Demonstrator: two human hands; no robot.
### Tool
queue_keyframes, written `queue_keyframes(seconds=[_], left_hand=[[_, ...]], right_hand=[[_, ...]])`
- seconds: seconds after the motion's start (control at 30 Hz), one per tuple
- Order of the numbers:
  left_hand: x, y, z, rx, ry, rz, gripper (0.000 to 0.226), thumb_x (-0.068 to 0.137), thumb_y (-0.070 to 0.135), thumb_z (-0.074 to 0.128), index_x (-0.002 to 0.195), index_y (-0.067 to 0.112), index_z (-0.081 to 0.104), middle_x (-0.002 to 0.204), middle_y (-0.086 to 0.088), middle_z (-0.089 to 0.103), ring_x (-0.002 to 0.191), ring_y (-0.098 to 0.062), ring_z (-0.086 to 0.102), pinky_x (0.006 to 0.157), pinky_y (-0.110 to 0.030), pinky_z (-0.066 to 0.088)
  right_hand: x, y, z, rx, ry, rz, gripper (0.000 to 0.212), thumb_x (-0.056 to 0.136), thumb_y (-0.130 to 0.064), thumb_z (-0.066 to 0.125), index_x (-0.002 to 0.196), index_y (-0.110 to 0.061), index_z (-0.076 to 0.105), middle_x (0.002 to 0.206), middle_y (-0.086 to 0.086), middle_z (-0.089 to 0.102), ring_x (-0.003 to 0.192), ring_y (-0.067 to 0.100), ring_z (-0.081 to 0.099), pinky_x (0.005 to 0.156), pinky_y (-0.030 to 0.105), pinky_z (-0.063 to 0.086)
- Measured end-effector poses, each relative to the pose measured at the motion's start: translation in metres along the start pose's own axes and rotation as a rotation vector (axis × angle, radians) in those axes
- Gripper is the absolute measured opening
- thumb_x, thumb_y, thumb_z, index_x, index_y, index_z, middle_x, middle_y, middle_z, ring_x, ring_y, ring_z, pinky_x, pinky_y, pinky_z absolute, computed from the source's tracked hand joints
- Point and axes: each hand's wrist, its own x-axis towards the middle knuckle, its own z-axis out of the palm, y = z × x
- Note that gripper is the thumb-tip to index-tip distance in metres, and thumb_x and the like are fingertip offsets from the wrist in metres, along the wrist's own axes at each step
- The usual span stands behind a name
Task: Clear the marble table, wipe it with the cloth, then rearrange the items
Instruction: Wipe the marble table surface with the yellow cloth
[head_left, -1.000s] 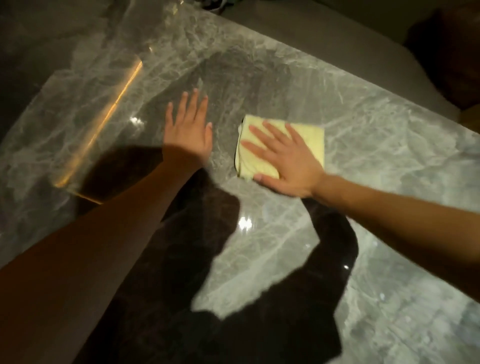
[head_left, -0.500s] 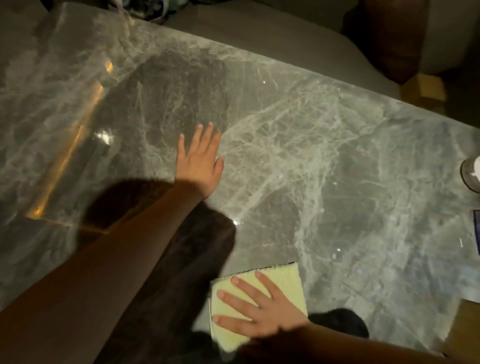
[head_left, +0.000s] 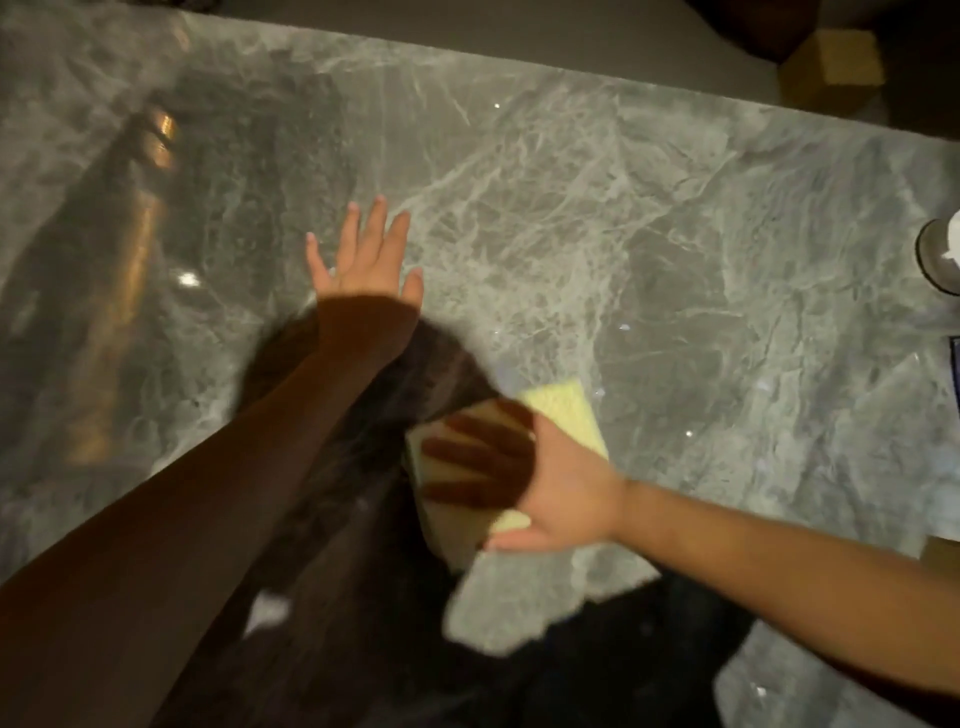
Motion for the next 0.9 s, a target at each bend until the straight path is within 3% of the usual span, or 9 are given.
queue_keyframes(seconds=[0.1,0.13,0.17,0.27,0.47,0.73,0.9], left_hand=[[0.000,0.003,0.002,0.041,0.051,0.034,0.058,0.087,0.033,0.037,0.143,0.019,0.034,0.156,-0.005,0.029,0.145,-0.027,0.022,0.112,-0.061,0.010],[0.001,0.005,0.002,0.055,0.044,0.048,0.057,0.088,0.033,0.036,0.143,0.018,0.034,0.155,-0.006,0.029,0.145,-0.028,0.023,0.111,-0.062,0.012],[0.004,0.009,0.003,0.066,0.034,0.059,0.056,0.089,0.033,0.037,0.143,0.018,0.033,0.155,-0.006,0.029,0.145,-0.029,0.023,0.111,-0.063,0.013],[0.016,0.023,0.006,0.033,0.015,0.045,0.054,0.090,0.032,0.039,0.142,0.020,0.033,0.156,-0.003,0.027,0.146,-0.026,0.020,0.110,-0.065,0.009],[0.025,0.036,0.013,0.058,0.043,0.002,0.057,0.090,0.037,0.032,0.144,0.019,0.031,0.157,-0.003,0.025,0.147,-0.027,0.018,0.112,-0.062,0.008],[0.023,0.036,0.013,0.077,0.064,0.007,0.058,0.089,0.039,0.030,0.144,0.021,0.031,0.157,-0.002,0.025,0.147,-0.024,0.017,0.114,-0.058,0.008],[0.022,0.038,0.015,0.092,-0.007,0.010,0.057,0.093,0.034,0.033,0.148,0.021,0.024,0.160,-0.002,0.016,0.148,-0.022,0.010,0.116,-0.056,0.004]], right_hand=[[0.006,0.054,-0.012,0.165,0.019,-0.008,0.063,0.093,-0.063,0.035,0.149,-0.034,0.030,0.161,-0.003,0.018,0.149,0.020,0.013,0.116,0.054,0.008],[0.008,0.077,-0.020,0.047,-0.035,0.030,0.064,0.092,-0.066,0.029,0.149,-0.036,0.028,0.162,-0.004,0.016,0.149,0.020,0.011,0.117,0.053,0.008],[0.010,0.099,-0.025,-0.113,-0.043,0.140,0.065,0.091,-0.065,0.028,0.149,-0.037,0.027,0.161,-0.004,0.017,0.150,0.021,0.011,0.117,0.051,0.011],[0.015,0.163,-0.053,-0.155,-0.025,0.426,0.067,0.090,-0.065,0.025,0.150,-0.037,0.024,0.161,-0.001,0.018,0.149,0.027,0.014,0.115,0.052,0.014],[0.017,0.243,-0.080,-0.132,0.004,0.662,0.065,0.091,-0.067,0.021,0.150,-0.040,0.018,0.162,-0.001,0.013,0.149,0.028,0.010,0.116,0.057,0.010],[0.010,0.228,-0.072,-0.162,-0.015,0.683,0.069,0.089,-0.070,0.021,0.150,-0.040,0.016,0.162,0.000,0.012,0.149,0.033,0.008,0.117,0.058,0.009],[-0.023,0.151,-0.052,-0.152,-0.039,0.607,0.070,0.088,-0.070,0.028,0.151,-0.039,0.020,0.161,0.000,0.017,0.148,0.034,0.013,0.115,0.059,0.015]])
